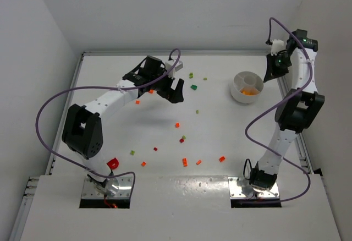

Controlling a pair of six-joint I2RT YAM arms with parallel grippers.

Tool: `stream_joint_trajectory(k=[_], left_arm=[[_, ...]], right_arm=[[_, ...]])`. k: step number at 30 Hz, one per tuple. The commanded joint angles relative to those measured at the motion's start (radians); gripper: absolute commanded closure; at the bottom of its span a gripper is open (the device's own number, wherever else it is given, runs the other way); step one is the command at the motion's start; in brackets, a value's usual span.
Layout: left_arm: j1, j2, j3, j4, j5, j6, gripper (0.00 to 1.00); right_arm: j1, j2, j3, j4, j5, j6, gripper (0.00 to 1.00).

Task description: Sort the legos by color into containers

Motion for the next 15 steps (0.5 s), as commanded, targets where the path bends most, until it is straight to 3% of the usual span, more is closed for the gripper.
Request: stream_joint_trajectory(k=[1,10,15], left_arm=[[0.012,-0.001,0.047,0.009,-0.022,-0.018,0.00],[0.012,0.029,0.065,0.009,-0.060,-0.019,0.00],[0.012,0.051,0.083,0.000,-0.072,-0.028,0.00]], right_arm=[[0.003,-0.004,-0.003,0.045,0.028,-0.007,1.00],[0.012,0.089,0.052,0.102,0.067,0.053,0.99],[0.012,0.123,0.063,0.102,0.067,0.053,0.91]])
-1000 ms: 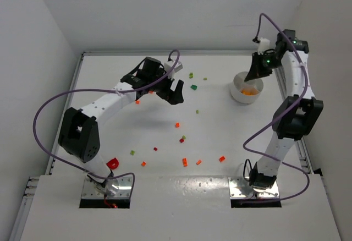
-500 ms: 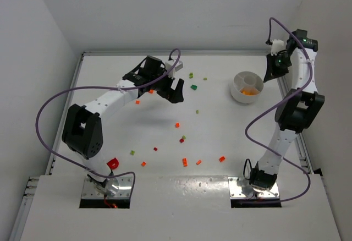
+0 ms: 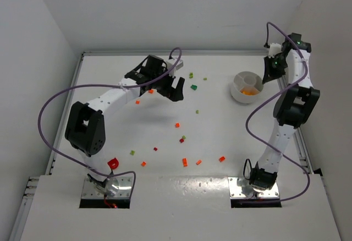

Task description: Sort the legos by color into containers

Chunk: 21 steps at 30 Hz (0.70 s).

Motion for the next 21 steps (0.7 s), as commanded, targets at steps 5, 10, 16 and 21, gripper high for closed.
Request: stream_joint_trajectory(k=[5,10,16,21], left_arm=[[0.012,0.061,0.100,0.008,-0.046,-0.019,0.00],[0.012,0.125,0.164,0.008,-0.066,-0.019,0.00],[0.012,0.238,0.236,0.008,-0.099,-0.019,0.00],[0.012,0.326,0.294,0.017,-0.108,-0.019,0.00]], right_arm=[[0.008,0.015,0.042,0.029,-0.003,0.031,0.82],[0.008,0.024,0.042,0.029,-0.033,0.040,0.71],[0.017,0.044,0.062,0.017,-0.094,0.040,0.69],[0.017,0.006,0.062,0.005,-0.154,0.059,0.69]])
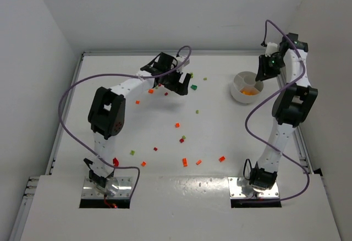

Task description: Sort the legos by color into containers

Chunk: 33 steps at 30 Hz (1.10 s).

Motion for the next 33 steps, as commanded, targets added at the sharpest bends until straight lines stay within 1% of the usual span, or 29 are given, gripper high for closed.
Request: stream_joint_trajectory(k=[1,2,3,8,10,13,18,23,27,29,30,33], left_arm=[[0.011,0.049,0.065,0.018,-0.027,0.005,0.00],[0.011,0.087,0.094,0.027,-0.027,0.005,0.00],[0.011,0.107,0.111,0.028,-0.027,0.005,0.00],[0.011,0.231,0.223,0.028,-0.047,0.005,0.00],[0.011,0.279,0.265,0.037,-0.047,0.005,0.03],[-0.007,0.314,0.285,0.047,-0.038,0.005,0.08],[-0.018,0.363,0.317,0.067,-0.003,0.069,0.15],[-0.018,0.400,0.338,0.077,0.010,0.097,0.20],[-0.036,0.458,0.400,0.077,-0.016,0.097,0.20],[-0.036,0.477,0.411,0.077,-0.016,0.097,0.16],[-0.048,0.489,0.423,0.077,-0.016,0.097,0.16],[-0.073,0.517,0.450,0.077,-0.031,0.097,0.12]], right_arm=[[0.004,-0.060,0.034,-0.005,-0.090,0.021,0.69],[0.004,-0.075,0.034,-0.005,-0.113,0.021,0.69],[0.004,-0.092,0.000,-0.016,-0.162,0.021,0.69],[0.004,-0.210,-0.095,-0.016,-0.261,0.021,0.68],[0.004,-0.236,-0.126,-0.016,-0.279,0.031,0.68],[0.004,-0.267,-0.147,-0.016,-0.292,0.041,0.68],[-0.005,-0.276,-0.158,-0.016,-0.311,0.041,0.68],[-0.005,-0.276,-0.167,-0.016,-0.321,0.052,0.66],[-0.005,-0.276,-0.176,-0.016,-0.321,0.052,0.66],[-0.005,-0.276,-0.176,-0.016,-0.321,0.052,0.66],[-0.005,-0.276,-0.176,-0.016,-0.321,0.052,0.66],[-0.005,-0.276,-0.186,-0.016,-0.321,0.052,0.66]])
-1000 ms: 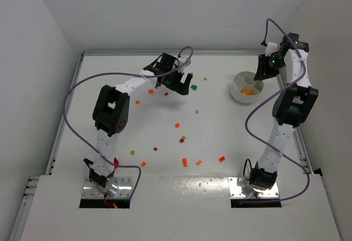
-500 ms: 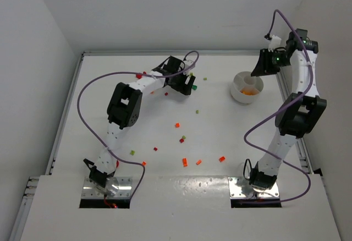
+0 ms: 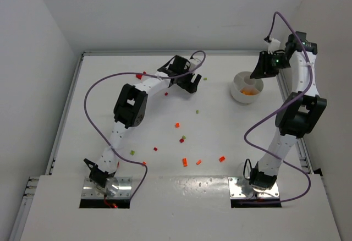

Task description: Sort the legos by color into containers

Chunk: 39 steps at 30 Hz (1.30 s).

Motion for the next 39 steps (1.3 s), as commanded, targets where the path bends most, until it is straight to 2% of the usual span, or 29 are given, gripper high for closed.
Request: stream_joint_trajectory(k=[1,6,9,10,13,19,23,26,32,34,35,38,39], left_arm=[[-0.050,0.062,0.048,-0.010,-0.015,0.003,0.11],[-0.068,0.098,0.085,-0.010,-0.050,0.003,0.13],[-0.077,0.098,0.099,-0.010,-0.075,0.003,0.21],[-0.077,0.098,0.099,-0.020,-0.075,-0.006,0.29],[-0.077,0.098,0.075,-0.029,-0.097,-0.006,0.40],[-0.077,0.076,0.030,-0.053,-0.127,-0.006,0.50],[-0.068,0.041,-0.005,-0.070,-0.103,-0.020,0.67],[-0.059,-0.045,-0.073,-0.040,0.023,-0.053,0.74],[-0.015,-0.338,-0.312,0.185,0.368,-0.252,0.76],[0.007,-0.423,-0.385,0.327,0.473,-0.381,0.76],[0.016,-0.448,-0.413,0.328,0.504,-0.429,0.76],[0.058,-0.517,-0.556,0.553,0.624,-0.654,0.76],[0.070,-0.557,-0.592,0.676,0.643,-0.776,0.76]], right_arm=[[-0.003,-0.030,-0.007,0.009,-0.029,0.006,0.66],[-0.003,-0.030,-0.007,0.009,-0.029,0.006,0.66],[-0.003,-0.030,-0.007,0.009,-0.029,0.006,0.66],[-0.003,-0.030,-0.007,0.009,-0.029,0.006,0.66],[0.006,-0.030,-0.016,0.009,-0.029,0.006,0.66],[0.006,-0.030,-0.034,-0.009,-0.062,-0.014,0.66],[0.015,-0.075,-0.114,0.003,-0.084,-0.039,0.66],[0.052,-0.179,-0.230,0.093,-0.084,-0.039,0.65],[0.132,-0.394,-0.510,0.336,-0.064,-0.009,0.61],[0.161,-0.466,-0.597,0.426,-0.043,0.013,0.56],[0.172,-0.486,-0.625,0.462,-0.043,0.023,0.53],[0.216,-0.522,-0.692,0.563,-0.043,0.064,0.43],[0.229,-0.536,-0.715,0.619,-0.052,0.084,0.43]])
